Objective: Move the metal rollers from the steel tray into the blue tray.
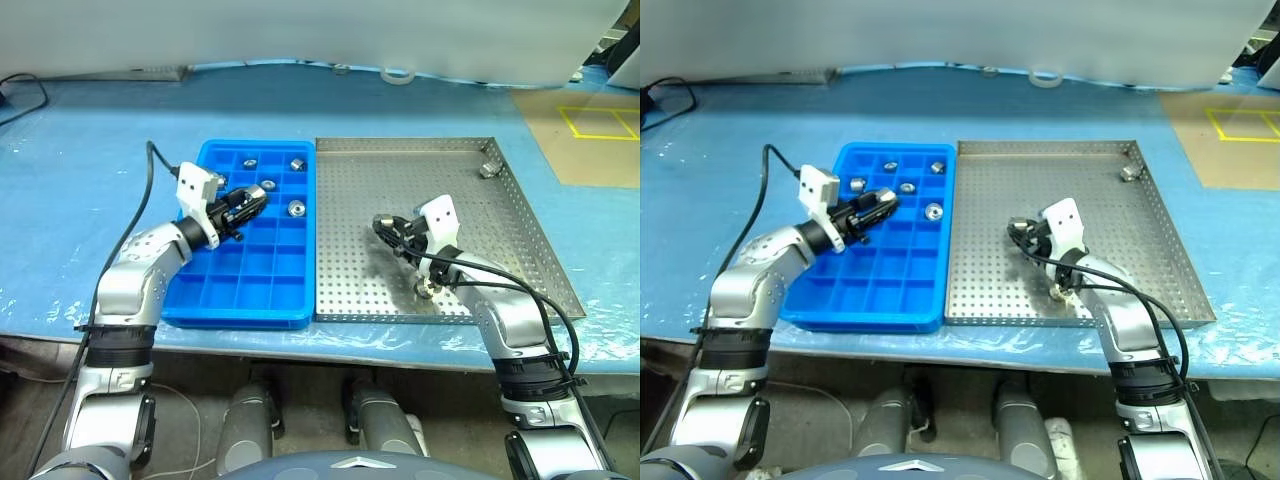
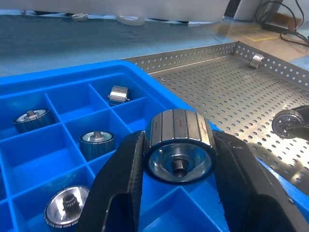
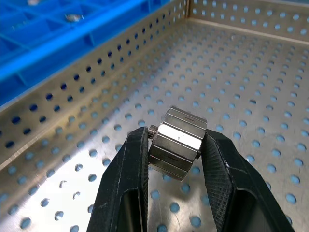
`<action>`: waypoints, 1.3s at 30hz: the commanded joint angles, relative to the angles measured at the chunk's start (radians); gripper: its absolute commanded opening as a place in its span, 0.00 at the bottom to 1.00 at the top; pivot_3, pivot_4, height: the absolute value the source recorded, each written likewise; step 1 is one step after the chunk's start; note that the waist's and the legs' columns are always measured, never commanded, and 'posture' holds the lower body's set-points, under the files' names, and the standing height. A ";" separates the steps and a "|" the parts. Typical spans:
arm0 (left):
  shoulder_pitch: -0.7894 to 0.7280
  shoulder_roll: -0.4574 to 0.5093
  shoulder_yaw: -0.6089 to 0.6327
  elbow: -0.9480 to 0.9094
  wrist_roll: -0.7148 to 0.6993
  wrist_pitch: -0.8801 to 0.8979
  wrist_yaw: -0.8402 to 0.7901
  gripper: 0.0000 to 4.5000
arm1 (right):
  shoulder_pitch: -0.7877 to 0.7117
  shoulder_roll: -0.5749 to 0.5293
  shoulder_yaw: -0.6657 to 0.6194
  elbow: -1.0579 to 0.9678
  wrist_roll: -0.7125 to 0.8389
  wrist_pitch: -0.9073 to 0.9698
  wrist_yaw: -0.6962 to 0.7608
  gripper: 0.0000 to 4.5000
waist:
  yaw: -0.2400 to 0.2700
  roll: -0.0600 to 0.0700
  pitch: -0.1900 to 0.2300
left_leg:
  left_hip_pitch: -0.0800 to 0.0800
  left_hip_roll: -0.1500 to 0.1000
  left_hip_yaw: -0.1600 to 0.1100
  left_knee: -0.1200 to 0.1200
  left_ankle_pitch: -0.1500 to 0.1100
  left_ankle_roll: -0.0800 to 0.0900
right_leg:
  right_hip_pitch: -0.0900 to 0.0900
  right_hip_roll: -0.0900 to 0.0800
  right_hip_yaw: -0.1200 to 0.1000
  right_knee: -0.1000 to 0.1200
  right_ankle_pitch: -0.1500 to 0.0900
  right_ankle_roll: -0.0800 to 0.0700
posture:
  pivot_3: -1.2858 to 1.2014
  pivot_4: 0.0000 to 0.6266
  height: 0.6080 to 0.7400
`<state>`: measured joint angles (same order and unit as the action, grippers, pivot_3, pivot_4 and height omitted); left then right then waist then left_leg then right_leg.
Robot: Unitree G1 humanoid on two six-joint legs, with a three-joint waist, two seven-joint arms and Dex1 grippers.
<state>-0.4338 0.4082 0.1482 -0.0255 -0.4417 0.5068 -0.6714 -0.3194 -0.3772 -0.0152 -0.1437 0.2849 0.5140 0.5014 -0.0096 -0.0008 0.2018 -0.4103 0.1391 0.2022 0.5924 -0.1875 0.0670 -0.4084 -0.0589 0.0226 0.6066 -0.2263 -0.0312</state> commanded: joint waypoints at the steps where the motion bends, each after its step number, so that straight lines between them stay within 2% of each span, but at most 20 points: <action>1: 0.014 0.005 0.130 -0.056 -0.061 0.003 0.083 0.39 | -0.078 0.019 -0.043 -0.098 0.068 -0.040 0.018 0.26 | -0.002 0.000 0.000 | 0.000 0.000 0.000 0.000 0.000 0.000 | -0.001 0.000 0.000 0.000 0.000 0.000 | 0.46 0.24 1.00; 10: 0.109 0.060 0.109 -0.019 0.036 -0.048 0.116 0.39 | -0.139 0.016 0.019 -0.020 0.028 -0.067 0.056 0.26 | 0.033 0.000 0.000 | 0.004 0.001 0.000 -0.002 0.001 -0.002 | 0.003 0.001 -0.001 0.000 0.000 0.000 | 0.49 0.24 1.00; 18: 0.162 0.047 0.137 -0.027 0.001 -0.023 0.138 0.39 | -0.121 0.016 0.027 -0.005 0.003 -0.095 0.059 0.26 | 0.051 0.000 0.000 | 0.004 0.000 0.000 -0.005 0.003 -0.005 | 0.002 0.000 -0.001 0.000 0.000 0.000 | 0.50 0.24 1.00; 28: 0.168 0.038 0.056 0.040 0.055 -0.021 0.128 0.39 | -0.116 0.012 0.035 -0.006 -0.020 -0.100 0.065 0.26 | 0.054 0.000 -0.001 | 0.006 0.000 0.000 -0.006 0.003 -0.005 | 0.003 0.000 -0.001 0.000 0.000 0.000 | 0.49 0.24 1.00; 30: 0.166 0.039 0.056 0.063 0.068 -0.023 0.138 0.55 | -0.114 0.010 0.032 -0.009 -0.023 -0.098 0.063 0.26 | 0.053 0.001 -0.002 | 0.007 0.000 0.000 -0.006 0.003 -0.006 | 0.003 0.000 0.000 0.000 0.000 0.000 | 0.49 0.24 1.00; 34: 0.161 0.045 0.046 0.088 0.079 -0.014 0.130 0.80 | -0.114 0.010 0.028 -0.007 -0.026 -0.099 0.061 0.26 | 0.052 0.006 -0.006 | 0.009 0.000 0.000 -0.007 0.004 -0.006 | 0.005 0.000 0.000 0.000 0.000 0.000 | 0.49 0.24 1.00; 39: 0.157 0.044 0.051 0.057 0.061 -0.016 0.111 0.80 | -0.123 0.015 0.030 0.006 -0.033 -0.105 0.058 0.26 | 0.053 0.006 -0.006 | 0.012 -0.001 0.000 -0.011 0.006 -0.009 | 0.006 0.000 0.000 0.000 0.000 0.000 | 0.49 0.24 1.00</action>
<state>-0.2986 0.4531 0.2218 0.0209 -0.3739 0.4639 -0.5414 -0.4322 -0.3599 0.0313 -0.1204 0.2463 0.4365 0.5626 0.0430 0.0052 0.1953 -0.3983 0.1384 0.2020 0.5807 -0.1818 0.0582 -0.4028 -0.0585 0.0229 0.6064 -0.2264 -0.0310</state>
